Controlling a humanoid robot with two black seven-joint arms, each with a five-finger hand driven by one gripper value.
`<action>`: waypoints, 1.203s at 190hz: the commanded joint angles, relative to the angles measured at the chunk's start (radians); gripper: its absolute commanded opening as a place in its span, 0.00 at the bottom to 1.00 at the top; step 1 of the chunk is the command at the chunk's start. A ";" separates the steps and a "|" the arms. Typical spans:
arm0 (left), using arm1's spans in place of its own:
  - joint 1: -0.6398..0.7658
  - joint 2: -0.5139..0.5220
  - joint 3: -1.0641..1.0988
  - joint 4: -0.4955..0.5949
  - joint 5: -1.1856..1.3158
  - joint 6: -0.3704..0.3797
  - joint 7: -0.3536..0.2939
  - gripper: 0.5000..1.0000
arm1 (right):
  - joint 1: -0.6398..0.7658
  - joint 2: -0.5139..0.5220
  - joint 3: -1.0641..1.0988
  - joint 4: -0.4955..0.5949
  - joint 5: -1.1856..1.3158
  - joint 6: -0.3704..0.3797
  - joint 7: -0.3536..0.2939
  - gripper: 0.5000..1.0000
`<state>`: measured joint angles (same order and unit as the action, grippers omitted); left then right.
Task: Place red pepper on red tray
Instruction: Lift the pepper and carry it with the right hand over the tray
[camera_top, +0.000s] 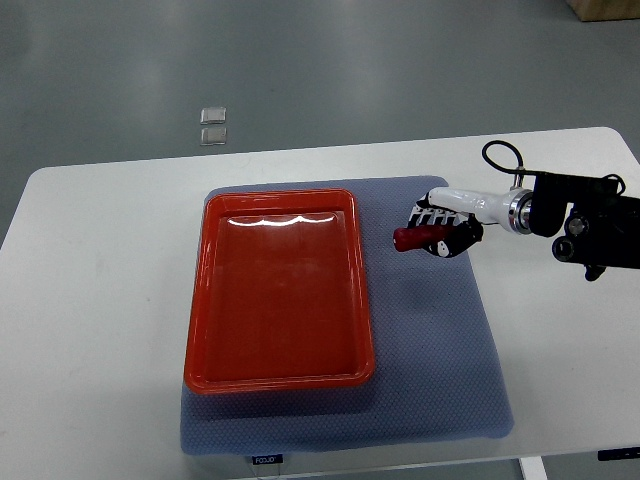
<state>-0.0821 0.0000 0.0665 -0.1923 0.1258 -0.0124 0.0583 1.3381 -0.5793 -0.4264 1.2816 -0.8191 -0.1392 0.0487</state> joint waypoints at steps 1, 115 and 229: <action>0.001 0.000 -0.001 0.001 0.000 0.000 0.000 1.00 | 0.064 0.009 0.000 0.002 0.018 0.017 0.000 0.00; -0.001 0.000 0.001 0.002 0.000 0.000 0.000 1.00 | 0.210 0.452 -0.021 -0.159 0.163 0.017 0.002 0.00; -0.001 0.000 0.002 0.001 0.000 0.000 0.000 1.00 | 0.033 0.579 -0.025 -0.375 0.161 0.020 -0.001 0.00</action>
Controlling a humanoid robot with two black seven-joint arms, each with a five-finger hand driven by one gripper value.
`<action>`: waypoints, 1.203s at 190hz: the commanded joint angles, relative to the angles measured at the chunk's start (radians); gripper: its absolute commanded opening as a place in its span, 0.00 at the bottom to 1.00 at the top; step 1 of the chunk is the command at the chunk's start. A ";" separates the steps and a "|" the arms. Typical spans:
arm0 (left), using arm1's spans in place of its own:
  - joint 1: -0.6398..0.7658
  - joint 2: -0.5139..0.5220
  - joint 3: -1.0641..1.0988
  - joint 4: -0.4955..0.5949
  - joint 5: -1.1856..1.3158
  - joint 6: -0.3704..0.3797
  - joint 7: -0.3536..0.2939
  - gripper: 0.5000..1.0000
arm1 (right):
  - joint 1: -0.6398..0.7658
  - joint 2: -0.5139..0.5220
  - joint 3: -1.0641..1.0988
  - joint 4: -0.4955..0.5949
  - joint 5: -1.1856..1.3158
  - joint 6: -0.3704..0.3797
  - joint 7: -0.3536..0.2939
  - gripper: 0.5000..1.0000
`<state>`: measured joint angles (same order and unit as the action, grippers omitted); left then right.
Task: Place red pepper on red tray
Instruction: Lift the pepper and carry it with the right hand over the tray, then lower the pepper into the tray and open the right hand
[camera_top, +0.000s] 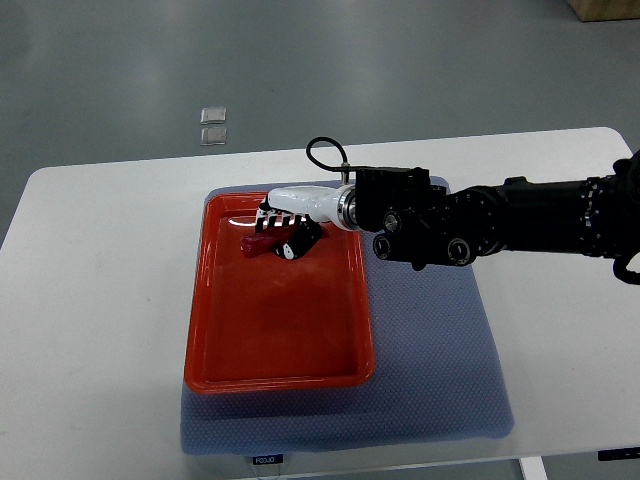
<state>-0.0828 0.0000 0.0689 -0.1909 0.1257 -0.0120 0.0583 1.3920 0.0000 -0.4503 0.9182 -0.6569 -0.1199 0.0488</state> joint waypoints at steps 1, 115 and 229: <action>0.000 0.000 0.000 -0.001 0.000 0.000 0.000 1.00 | -0.022 0.000 -0.001 -0.012 -0.001 0.000 -0.001 0.00; 0.000 0.000 0.002 -0.001 0.000 0.000 0.000 1.00 | -0.083 0.000 0.005 -0.039 0.000 0.000 0.000 0.45; 0.000 0.000 0.000 0.001 0.000 0.000 0.000 1.00 | -0.096 0.000 0.254 -0.033 0.003 -0.009 0.032 0.61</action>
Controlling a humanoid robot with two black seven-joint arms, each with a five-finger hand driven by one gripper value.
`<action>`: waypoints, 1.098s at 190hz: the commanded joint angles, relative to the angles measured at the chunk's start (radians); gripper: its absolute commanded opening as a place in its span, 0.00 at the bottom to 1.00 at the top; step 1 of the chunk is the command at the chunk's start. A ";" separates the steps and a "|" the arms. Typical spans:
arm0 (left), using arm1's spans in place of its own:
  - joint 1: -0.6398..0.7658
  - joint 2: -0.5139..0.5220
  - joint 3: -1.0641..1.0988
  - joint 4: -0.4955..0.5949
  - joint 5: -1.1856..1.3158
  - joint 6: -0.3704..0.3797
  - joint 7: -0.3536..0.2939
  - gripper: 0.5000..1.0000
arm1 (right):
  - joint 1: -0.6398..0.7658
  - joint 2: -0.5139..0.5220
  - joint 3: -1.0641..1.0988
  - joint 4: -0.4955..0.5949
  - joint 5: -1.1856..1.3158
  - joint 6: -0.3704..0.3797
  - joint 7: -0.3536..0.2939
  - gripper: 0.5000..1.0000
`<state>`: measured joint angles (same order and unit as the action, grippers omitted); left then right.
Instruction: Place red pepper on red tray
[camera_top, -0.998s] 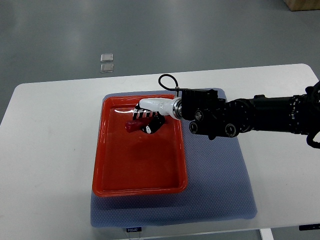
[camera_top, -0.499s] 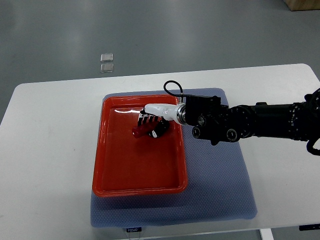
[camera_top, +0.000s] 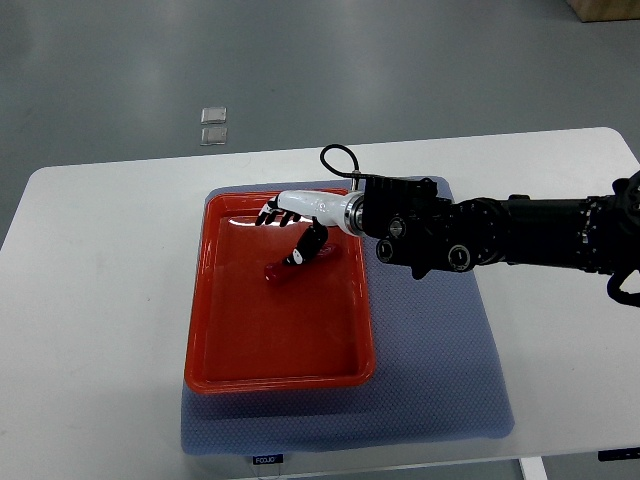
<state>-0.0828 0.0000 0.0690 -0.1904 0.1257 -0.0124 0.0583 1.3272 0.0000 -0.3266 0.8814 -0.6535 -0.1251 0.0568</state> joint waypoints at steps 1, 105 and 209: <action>0.000 0.000 0.000 0.000 0.000 0.000 0.000 1.00 | -0.040 0.000 0.149 0.004 0.000 -0.005 0.028 0.61; 0.000 0.000 0.002 -0.001 0.002 0.000 0.000 1.00 | -0.671 0.000 1.344 -0.001 0.198 -0.024 0.176 0.72; 0.000 0.000 0.002 -0.001 0.002 0.000 0.000 1.00 | -0.757 0.000 1.371 -0.048 0.388 0.317 0.189 0.83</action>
